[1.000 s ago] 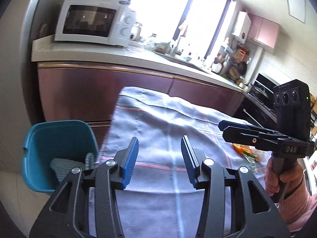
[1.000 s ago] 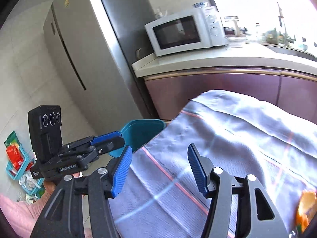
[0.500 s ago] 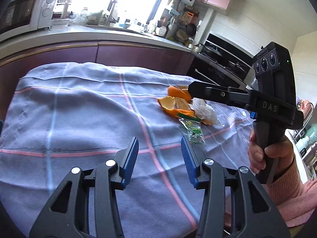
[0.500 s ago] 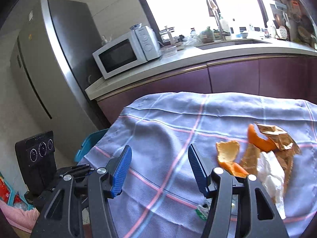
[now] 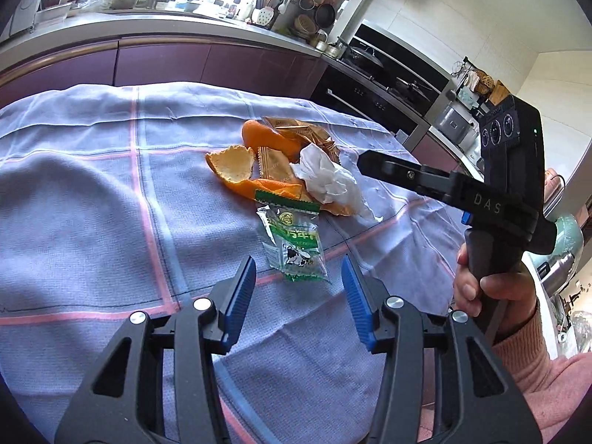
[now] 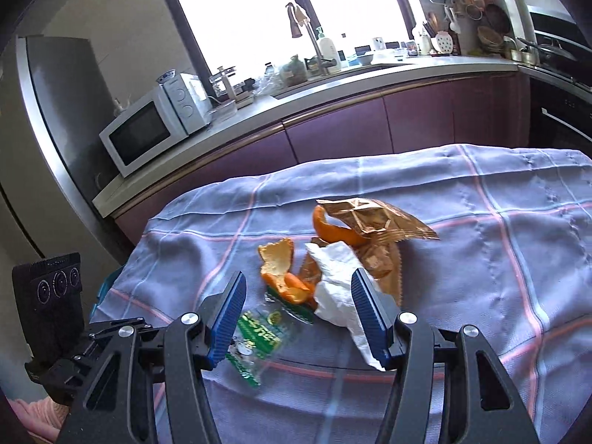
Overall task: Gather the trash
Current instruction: 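Grasp the green candy wrapper with the left gripper while the right gripper grasps the white tissue, then carry the wrapper and tissue to the teal bin and open both grippers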
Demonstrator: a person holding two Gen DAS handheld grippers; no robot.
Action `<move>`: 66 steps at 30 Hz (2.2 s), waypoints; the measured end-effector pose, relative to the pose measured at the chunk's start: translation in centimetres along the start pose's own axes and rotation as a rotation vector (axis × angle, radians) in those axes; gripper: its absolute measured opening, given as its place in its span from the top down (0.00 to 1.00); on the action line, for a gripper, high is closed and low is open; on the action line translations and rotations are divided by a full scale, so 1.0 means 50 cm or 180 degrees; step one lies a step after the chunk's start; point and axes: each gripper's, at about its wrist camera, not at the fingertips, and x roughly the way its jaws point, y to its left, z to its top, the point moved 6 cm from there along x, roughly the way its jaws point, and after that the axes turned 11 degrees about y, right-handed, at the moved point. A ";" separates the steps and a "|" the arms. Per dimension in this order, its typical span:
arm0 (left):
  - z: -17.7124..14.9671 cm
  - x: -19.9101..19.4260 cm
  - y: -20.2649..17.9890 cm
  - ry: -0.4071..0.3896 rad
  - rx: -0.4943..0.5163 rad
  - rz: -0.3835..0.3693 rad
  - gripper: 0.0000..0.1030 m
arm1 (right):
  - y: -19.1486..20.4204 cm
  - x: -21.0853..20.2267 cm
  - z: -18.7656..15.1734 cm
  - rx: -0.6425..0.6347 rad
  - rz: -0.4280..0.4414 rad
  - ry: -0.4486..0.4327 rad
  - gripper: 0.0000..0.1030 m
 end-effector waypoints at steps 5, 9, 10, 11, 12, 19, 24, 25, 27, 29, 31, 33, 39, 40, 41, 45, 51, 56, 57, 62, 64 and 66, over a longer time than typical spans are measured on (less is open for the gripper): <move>0.024 0.054 0.007 0.0172 -0.0101 0.0022 0.55 | -0.038 0.029 -0.012 0.0108 -0.0100 0.0105 0.45; 0.033 0.088 0.012 0.0321 -0.0180 -0.0015 0.70 | -0.032 0.038 -0.014 0.0008 -0.0162 0.0132 0.45; 0.033 0.095 0.013 0.0344 -0.0191 -0.0020 0.73 | -0.030 0.039 -0.013 -0.0019 -0.0182 0.0138 0.45; 0.034 0.101 0.016 0.0349 -0.0205 -0.0019 0.74 | -0.028 0.042 -0.012 -0.0035 -0.0189 0.0144 0.45; 0.035 0.103 0.018 0.0346 -0.0224 -0.0023 0.77 | -0.027 0.044 -0.011 -0.0040 -0.0183 0.0151 0.45; 0.036 0.098 0.036 0.0305 -0.0312 -0.0091 0.94 | -0.032 0.058 -0.017 -0.0015 -0.0194 0.0224 0.63; 0.032 0.082 0.033 0.0241 -0.0282 -0.0116 0.97 | -0.034 0.052 -0.019 0.0020 -0.0157 0.0209 0.80; 0.029 0.073 0.032 0.0221 -0.0276 -0.0129 0.98 | -0.033 0.046 -0.018 0.0025 -0.0144 0.0186 0.81; 0.026 0.057 0.033 0.0180 -0.0270 -0.0143 0.98 | -0.030 0.033 -0.015 0.0012 -0.0131 0.0142 0.82; 0.023 0.037 0.036 0.0122 -0.0269 -0.0158 0.98 | -0.022 0.020 -0.011 -0.0019 -0.0109 0.0096 0.82; 0.017 0.011 0.041 0.0059 -0.0266 -0.0150 0.98 | -0.011 0.008 -0.009 -0.0057 -0.0059 0.0066 0.82; 0.011 -0.015 0.048 -0.0011 -0.0280 -0.0152 0.98 | 0.006 -0.001 -0.006 -0.0108 0.0006 0.0036 0.82; -0.012 -0.098 0.075 -0.0222 -0.0344 -0.0068 0.98 | 0.080 -0.005 0.004 -0.0299 0.0292 0.0026 0.82; -0.016 -0.112 0.080 -0.0258 -0.0353 -0.0059 0.98 | 0.095 -0.002 0.004 -0.0337 0.0345 0.0038 0.82; -0.021 -0.127 0.084 -0.0294 -0.0365 -0.0040 0.98 | 0.110 0.002 0.005 -0.0374 0.0399 0.0053 0.82; -0.042 -0.188 0.108 -0.0434 -0.0421 0.0059 0.98 | 0.175 0.020 0.006 -0.0523 0.0616 0.0125 0.82; -0.088 -0.291 0.165 -0.0662 -0.0595 0.0268 0.98 | 0.283 0.045 0.009 -0.0832 0.0863 0.0247 0.82; -0.141 -0.383 0.223 -0.0849 -0.0815 0.0509 0.98 | 0.374 0.072 0.011 -0.1085 0.1080 0.0368 0.82; -0.152 -0.402 0.234 -0.0886 -0.0862 0.0553 0.98 | 0.393 0.079 0.011 -0.1131 0.1132 0.0400 0.82; -0.211 -0.504 0.300 -0.1113 -0.1118 0.0837 0.98 | 0.487 0.113 0.009 -0.1410 0.1298 0.0545 0.82; -0.235 -0.547 0.329 -0.1214 -0.1234 0.0955 0.98 | 0.527 0.127 0.009 -0.1512 0.1357 0.0598 0.82; -0.253 -0.584 0.355 -0.1296 -0.1349 0.1066 0.98 | 0.571 0.140 0.010 -0.1621 0.1437 0.0661 0.82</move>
